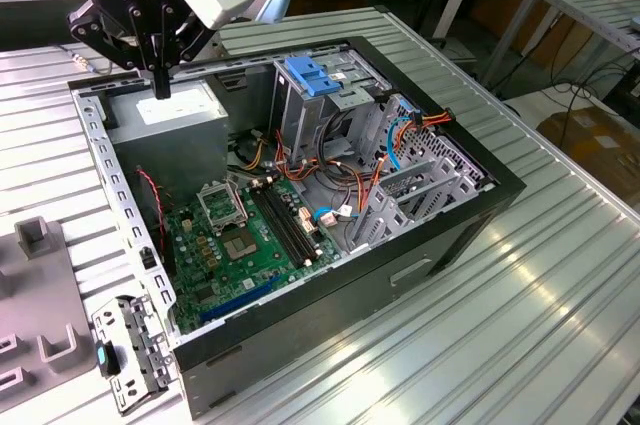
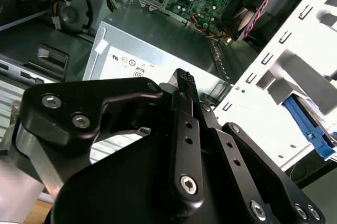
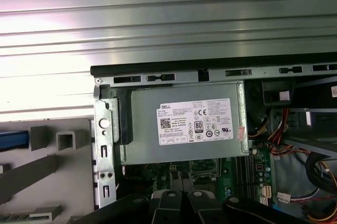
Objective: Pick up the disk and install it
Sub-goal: 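Reach for the disk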
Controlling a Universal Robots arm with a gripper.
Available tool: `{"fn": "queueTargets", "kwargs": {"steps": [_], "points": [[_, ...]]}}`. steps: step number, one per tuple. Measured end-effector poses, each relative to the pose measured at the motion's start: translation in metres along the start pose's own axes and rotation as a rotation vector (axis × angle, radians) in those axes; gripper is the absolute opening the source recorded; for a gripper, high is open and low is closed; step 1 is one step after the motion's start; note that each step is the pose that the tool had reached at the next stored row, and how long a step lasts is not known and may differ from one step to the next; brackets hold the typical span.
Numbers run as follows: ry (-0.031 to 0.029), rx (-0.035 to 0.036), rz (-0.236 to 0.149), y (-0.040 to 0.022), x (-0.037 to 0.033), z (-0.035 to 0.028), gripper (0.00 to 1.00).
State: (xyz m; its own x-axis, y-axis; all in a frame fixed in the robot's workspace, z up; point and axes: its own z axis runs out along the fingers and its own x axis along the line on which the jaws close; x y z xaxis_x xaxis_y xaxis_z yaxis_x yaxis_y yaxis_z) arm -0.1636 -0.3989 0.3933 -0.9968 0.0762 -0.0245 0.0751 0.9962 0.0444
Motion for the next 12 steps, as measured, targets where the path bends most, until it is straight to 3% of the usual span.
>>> {"fn": "queueTargets", "kwargs": {"steps": [12], "points": [[0.0000,0.0000,0.000,-0.0004,0.0052,-0.0002,0.11]]}}
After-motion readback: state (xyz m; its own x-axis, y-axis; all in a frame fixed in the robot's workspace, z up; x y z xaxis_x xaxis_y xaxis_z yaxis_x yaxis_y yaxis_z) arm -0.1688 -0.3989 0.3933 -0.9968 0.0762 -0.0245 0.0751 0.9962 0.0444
